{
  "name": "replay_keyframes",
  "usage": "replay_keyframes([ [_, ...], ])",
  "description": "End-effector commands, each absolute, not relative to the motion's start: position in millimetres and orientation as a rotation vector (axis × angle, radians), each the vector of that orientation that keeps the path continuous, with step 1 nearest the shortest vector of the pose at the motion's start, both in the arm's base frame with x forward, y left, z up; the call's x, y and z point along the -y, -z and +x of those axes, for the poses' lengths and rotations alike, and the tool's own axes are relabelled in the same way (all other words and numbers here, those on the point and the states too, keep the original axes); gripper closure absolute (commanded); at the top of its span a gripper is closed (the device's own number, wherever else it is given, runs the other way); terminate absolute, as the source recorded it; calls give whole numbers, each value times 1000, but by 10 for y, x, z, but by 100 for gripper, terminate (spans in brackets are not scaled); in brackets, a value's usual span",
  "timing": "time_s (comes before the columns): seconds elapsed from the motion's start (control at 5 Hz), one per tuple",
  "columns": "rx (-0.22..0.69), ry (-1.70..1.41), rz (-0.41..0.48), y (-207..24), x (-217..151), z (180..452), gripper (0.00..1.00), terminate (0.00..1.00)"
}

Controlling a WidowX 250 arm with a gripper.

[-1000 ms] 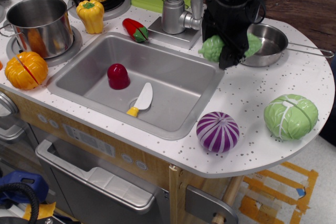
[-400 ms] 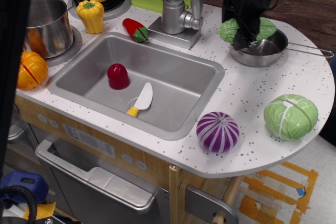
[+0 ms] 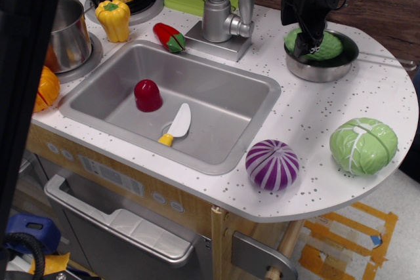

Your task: Put green squash in pot or pan

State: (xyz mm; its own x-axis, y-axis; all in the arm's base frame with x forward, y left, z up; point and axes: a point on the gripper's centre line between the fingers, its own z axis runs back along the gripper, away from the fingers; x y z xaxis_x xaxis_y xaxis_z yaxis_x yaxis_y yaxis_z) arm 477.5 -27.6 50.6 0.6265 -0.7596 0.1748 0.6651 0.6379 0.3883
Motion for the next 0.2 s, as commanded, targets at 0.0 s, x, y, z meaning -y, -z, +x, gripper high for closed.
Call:
replay_keyframes([
  [0.0,403,832,327,-773,286,4858,0,100],
])
